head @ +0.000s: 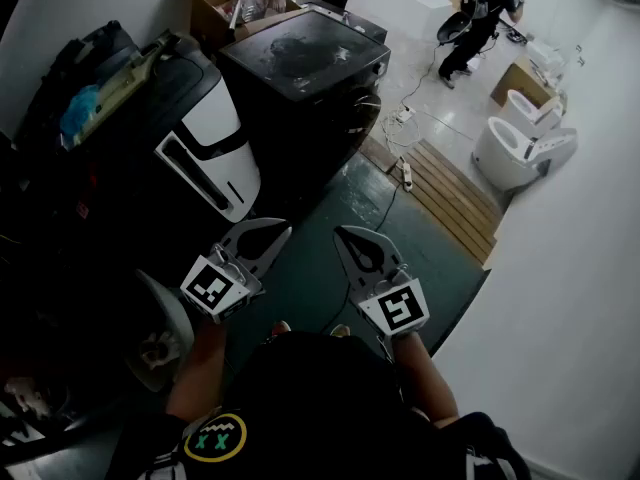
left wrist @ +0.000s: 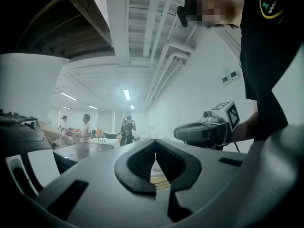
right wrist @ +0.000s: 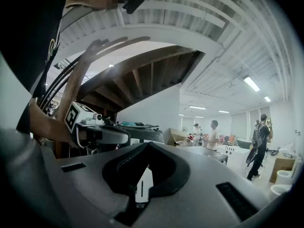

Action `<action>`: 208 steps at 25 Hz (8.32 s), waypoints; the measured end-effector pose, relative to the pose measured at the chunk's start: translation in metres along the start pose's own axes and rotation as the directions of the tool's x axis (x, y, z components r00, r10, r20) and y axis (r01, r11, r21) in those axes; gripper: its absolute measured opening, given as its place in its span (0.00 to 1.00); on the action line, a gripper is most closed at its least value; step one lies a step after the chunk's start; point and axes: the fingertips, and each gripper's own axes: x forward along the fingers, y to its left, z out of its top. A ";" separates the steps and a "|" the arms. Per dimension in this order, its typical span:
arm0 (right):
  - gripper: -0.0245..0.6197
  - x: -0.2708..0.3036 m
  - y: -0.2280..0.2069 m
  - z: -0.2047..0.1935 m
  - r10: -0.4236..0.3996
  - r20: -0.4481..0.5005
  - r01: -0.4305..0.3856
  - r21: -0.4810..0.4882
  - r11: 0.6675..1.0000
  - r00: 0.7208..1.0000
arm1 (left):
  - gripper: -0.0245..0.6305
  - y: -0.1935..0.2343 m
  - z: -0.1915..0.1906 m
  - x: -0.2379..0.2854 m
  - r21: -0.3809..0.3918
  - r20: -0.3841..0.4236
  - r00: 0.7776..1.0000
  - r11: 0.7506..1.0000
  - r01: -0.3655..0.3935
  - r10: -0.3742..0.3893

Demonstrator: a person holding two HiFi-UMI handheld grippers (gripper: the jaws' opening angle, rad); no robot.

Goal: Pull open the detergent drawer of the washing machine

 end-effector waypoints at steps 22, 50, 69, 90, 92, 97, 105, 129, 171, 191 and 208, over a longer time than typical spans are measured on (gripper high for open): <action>0.10 0.015 -0.005 0.005 0.009 0.060 -0.009 0.001 1.000 0.998 | 0.07 0.012 0.004 0.007 0.024 0.037 0.999 1.000 0.006 -0.007; 0.97 0.020 -0.008 -0.010 0.082 0.039 -0.084 0.038 0.996 0.996 | 0.07 0.010 0.002 0.021 0.026 0.015 1.000 1.000 0.002 -0.003; 0.97 -0.029 -0.042 -0.032 0.143 0.042 -0.144 0.026 0.989 0.989 | 0.07 -0.039 -0.006 0.058 0.063 0.009 0.997 0.995 -0.074 0.073; 0.97 0.095 -0.126 -0.064 0.145 0.010 -0.146 0.005 0.989 0.989 | 0.07 0.102 -0.047 0.131 0.041 -0.013 0.997 0.996 -0.081 0.081; 0.97 0.119 -0.138 -0.067 0.146 0.001 -0.146 0.006 0.989 0.989 | 0.07 0.128 -0.052 0.139 0.032 -0.009 0.997 0.997 -0.076 0.076; 0.97 0.183 -0.174 -0.063 0.133 -0.026 -0.134 -0.005 0.991 0.991 | 0.07 0.193 -0.052 0.166 0.015 -0.014 0.999 0.999 -0.051 0.051; 0.97 0.281 -0.225 -0.058 0.092 -0.052 -0.092 0.003 0.996 0.994 | 0.07 0.291 -0.052 0.204 0.016 -0.018 1.000 1.000 0.013 -0.012; 0.97 0.411 -0.321 -0.097 0.092 -0.115 -0.085 0.070 0.994 0.989 | 0.07 0.429 -0.080 0.291 -0.035 -0.063 0.997 0.998 0.044 -0.046; 0.71 0.520 -0.396 -0.344 0.317 0.259 -0.338 0.914 0.225 0.912 | 0.07 0.484 -0.090 0.328 -0.032 -0.207 0.977 0.997 -0.066 0.058; 0.53 0.512 -0.397 -0.355 0.399 0.298 -0.410 0.882 0.233 0.867 | 0.07 0.472 -0.094 0.333 -0.025 -0.275 0.961 0.999 -0.035 0.027; 0.46 0.440 -0.394 -0.364 0.423 0.252 -0.400 0.863 0.309 0.870 | 0.07 0.457 -0.091 0.353 -0.045 -0.263 0.964 0.999 0.025 -0.036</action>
